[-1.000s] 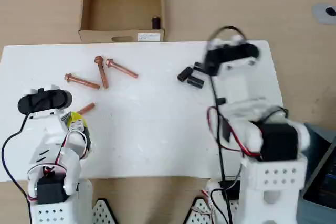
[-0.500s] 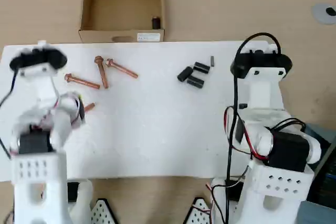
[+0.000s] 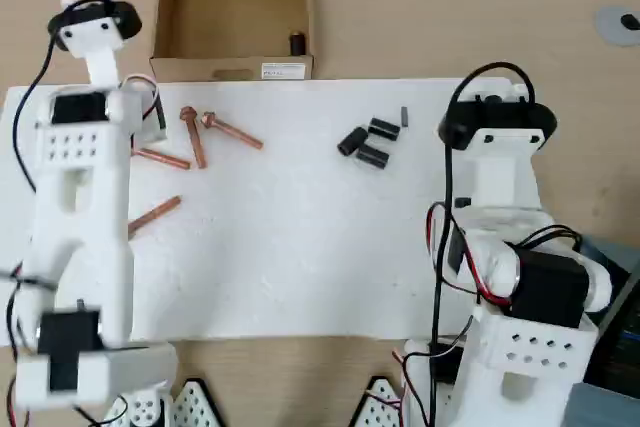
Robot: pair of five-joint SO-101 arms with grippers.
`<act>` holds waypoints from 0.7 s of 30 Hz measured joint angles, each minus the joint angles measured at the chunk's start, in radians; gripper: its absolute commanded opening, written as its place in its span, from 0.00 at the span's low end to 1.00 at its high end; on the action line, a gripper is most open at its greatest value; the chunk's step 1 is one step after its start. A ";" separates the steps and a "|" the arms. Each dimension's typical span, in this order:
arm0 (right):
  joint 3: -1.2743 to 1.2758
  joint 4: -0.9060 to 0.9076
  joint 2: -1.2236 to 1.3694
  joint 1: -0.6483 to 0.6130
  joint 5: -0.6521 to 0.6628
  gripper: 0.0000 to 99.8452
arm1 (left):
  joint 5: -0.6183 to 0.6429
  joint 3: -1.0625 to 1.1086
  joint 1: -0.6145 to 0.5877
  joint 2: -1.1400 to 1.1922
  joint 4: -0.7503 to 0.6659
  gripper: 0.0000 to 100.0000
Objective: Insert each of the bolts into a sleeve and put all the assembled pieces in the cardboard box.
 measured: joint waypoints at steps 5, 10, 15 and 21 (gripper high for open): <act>0.015 0.000 0.000 0.000 0.000 0.01 | 0.000 -0.245 0.037 0.252 0.146 0.00; 0.048 -0.018 0.000 0.012 0.000 0.01 | 0.000 -0.511 0.048 0.494 0.247 0.02; 0.054 -0.018 0.000 0.089 0.000 0.01 | 0.000 -0.758 0.054 0.690 0.338 0.09; 0.054 -0.018 0.000 0.120 0.000 0.01 | 0.000 -0.985 0.077 0.873 0.413 0.10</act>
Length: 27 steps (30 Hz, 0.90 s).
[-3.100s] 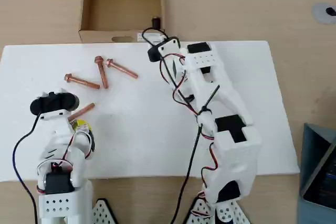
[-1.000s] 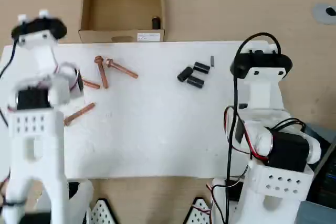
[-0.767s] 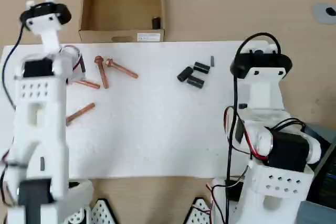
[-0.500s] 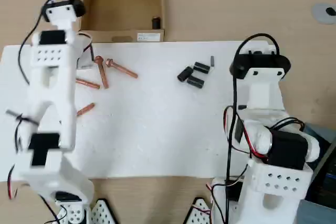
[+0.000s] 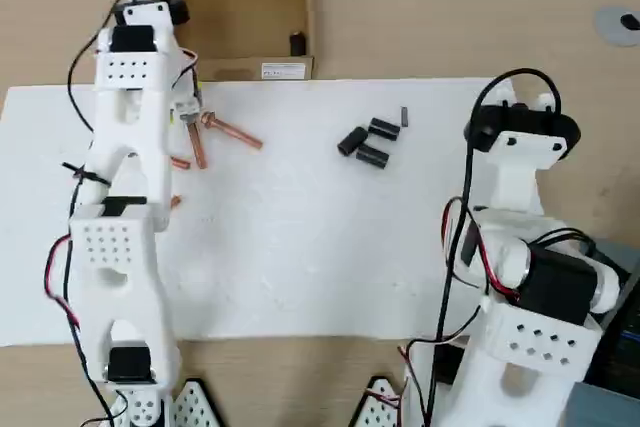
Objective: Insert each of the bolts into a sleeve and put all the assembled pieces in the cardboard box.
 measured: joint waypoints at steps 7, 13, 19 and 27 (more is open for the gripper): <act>0.000 0.000 0.000 0.000 0.000 0.01 | 0.000 -0.132 0.017 0.129 0.006 0.10; 0.000 0.000 0.000 0.000 0.000 0.01 | 0.000 -0.181 0.015 0.204 0.006 0.10; 0.000 0.000 0.000 0.000 0.000 0.01 | 0.000 -0.229 0.015 0.272 0.008 0.09; 0.000 0.000 0.000 0.000 0.000 0.01 | 0.002 -0.269 0.015 0.316 0.009 0.01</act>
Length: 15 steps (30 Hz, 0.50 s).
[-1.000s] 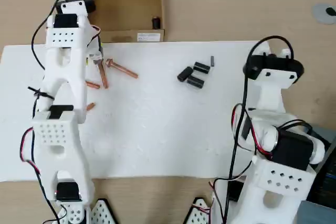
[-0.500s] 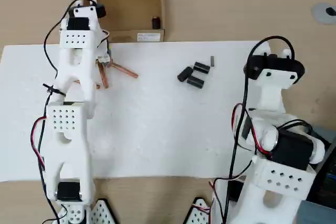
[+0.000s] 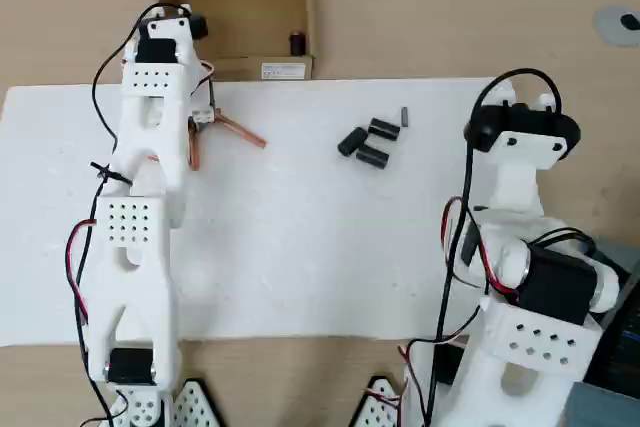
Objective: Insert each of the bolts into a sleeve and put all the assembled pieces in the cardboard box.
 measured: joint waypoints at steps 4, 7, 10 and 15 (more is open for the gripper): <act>0.000 0.000 0.000 0.000 0.000 0.01 | 0.000 -0.009 0.000 0.002 0.006 0.01; 0.000 0.000 0.000 0.000 0.000 0.01 | 0.000 -0.077 0.002 0.015 0.048 0.01; 0.000 0.000 0.000 0.000 0.000 0.01 | -0.002 -0.167 0.002 0.038 0.115 0.00; 0.000 0.000 0.000 0.000 0.000 0.01 | 0.018 -0.368 -0.015 0.044 0.150 0.00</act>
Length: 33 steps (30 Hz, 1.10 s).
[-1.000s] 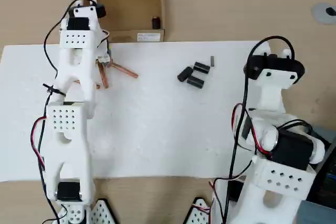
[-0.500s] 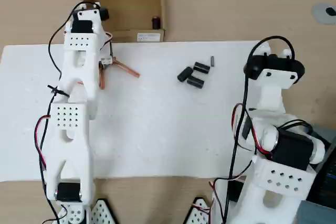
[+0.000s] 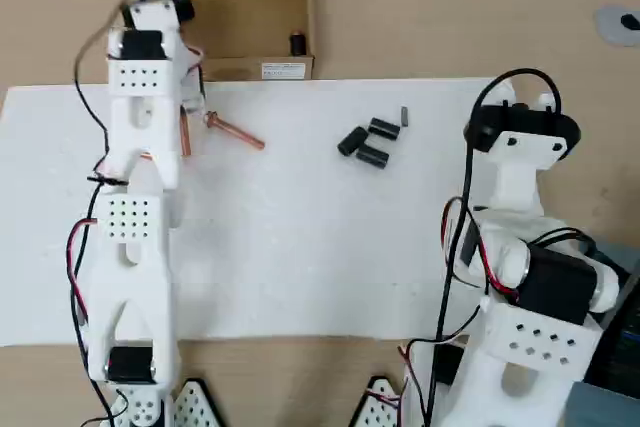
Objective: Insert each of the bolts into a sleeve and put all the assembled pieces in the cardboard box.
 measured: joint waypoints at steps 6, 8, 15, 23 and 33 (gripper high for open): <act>0.000 0.000 0.000 0.000 0.000 0.01 | 0.009 -0.066 -0.002 -0.037 0.006 0.00; 0.000 0.000 0.000 0.000 0.000 0.01 | 0.009 -0.066 -0.003 -0.077 0.006 0.00; 0.000 0.000 0.000 0.000 0.000 0.01 | 0.009 0.080 0.009 -0.307 0.006 0.00; 0.000 -0.031 0.000 0.000 0.000 0.01 | 0.011 0.419 0.084 -0.681 0.006 0.00; 0.000 -0.101 -0.003 0.000 0.000 0.01 | -0.015 0.925 0.181 -1.169 0.006 0.00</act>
